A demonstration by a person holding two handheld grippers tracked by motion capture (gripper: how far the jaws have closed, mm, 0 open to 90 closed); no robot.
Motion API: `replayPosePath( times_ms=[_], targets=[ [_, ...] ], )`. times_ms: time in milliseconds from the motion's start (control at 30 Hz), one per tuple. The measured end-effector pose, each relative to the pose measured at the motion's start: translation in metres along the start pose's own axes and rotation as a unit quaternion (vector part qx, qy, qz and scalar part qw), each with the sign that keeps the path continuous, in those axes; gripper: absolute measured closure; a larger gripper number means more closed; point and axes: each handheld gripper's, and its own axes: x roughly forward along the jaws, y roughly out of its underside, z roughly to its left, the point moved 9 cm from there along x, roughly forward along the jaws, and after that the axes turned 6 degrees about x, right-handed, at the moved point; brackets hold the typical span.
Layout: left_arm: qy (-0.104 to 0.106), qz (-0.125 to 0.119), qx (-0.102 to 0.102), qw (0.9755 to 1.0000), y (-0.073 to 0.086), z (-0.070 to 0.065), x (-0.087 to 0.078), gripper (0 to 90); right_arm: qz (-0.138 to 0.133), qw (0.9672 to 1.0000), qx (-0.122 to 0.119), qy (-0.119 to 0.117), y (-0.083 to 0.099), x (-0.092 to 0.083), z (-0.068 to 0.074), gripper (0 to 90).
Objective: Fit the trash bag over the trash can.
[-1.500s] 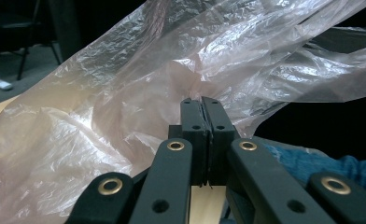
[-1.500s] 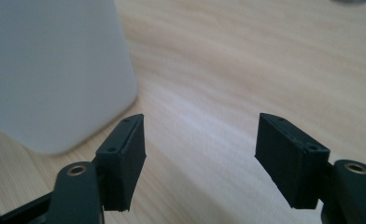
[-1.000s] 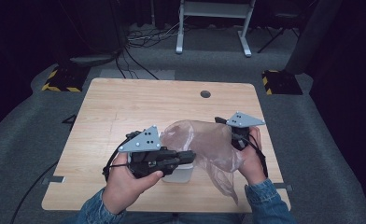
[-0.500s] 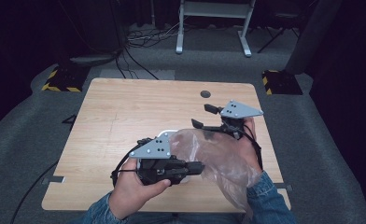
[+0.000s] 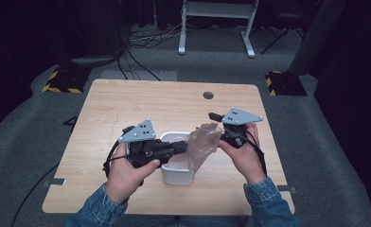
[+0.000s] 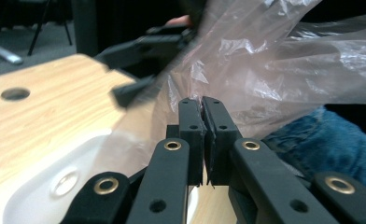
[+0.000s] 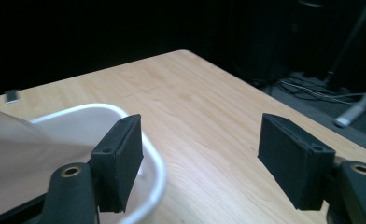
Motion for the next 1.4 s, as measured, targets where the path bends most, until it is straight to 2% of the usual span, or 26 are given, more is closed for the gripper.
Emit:
replayPosePath(
  times_ms=[133,233,333,400,533,700,867,967,1167,1267,1333,1400],
  targets=[
    [-0.024,0.008,-0.01,0.9996,0.009,0.016,0.002,83.5,0.007,0.9995,0.013,0.027,0.012,-0.007,-0.015,31.1],
    [-0.057,0.018,-0.005,0.9982,0.017,0.029,0.0,77.0,0.017,0.999,0.019,0.036,0.024,-0.011,-0.021,31.1],
    [-0.084,0.01,-0.003,0.9964,0.021,0.037,-0.004,57.0,0.023,0.9986,0.025,0.041,0.034,-0.017,-0.024,31.1],
    [-0.099,0.009,0.009,0.995,0.023,0.041,-0.008,47.3,0.024,0.9984,0.028,0.042,0.039,-0.022,-0.024,31.1],
    [-0.112,0.009,0.01,0.9937,0.028,0.046,-0.014,40.1,0.024,0.9983,0.029,0.044,0.046,-0.032,-0.021,31.2],
    [-0.114,0.003,-0.001,0.9935,0.035,0.052,-0.02,38.5,0.023,0.9983,0.032,0.044,0.05,-0.043,-0.016,31.2],
    [-0.105,0.003,-0.007,0.9944,0.043,0.055,-0.021,39.0,0.022,0.999,0.026,0.027,0.049,-0.047,-0.002,31.6],
    [-0.093,0.009,-0.001,0.9956,0.047,0.051,-0.016,39.6,0.024,0.9994,0.022,0.009,0.047,-0.042,0.01,32.2],
    [-0.084,0.007,0.016,0.9963,0.044,0.048,-0.01,38.9,0.012,0.9998,0.014,-0.008,0.035,-0.03,0.024,32.1],
    [-0.068,0.004,0.027,0.9973,0.041,0.041,-0.007,37.9,0.001,0.9999,0.011,-0.012,0.024,-0.024,0.03,32.1],
    [-0.051,0.002,0.027,0.9983,0.04,0.035,-0.007,36.8,-0.005,0.9998,0.01,-0.014,0.018,-0.019,0.033,32.0],
    [-0.043,-0.003,0.029,0.9986,0.039,0.03,-0.009,35.4,-0.007,0.9998,0.01,-0.015,0.015,-0.014,0.035,31.8]
  ],
)
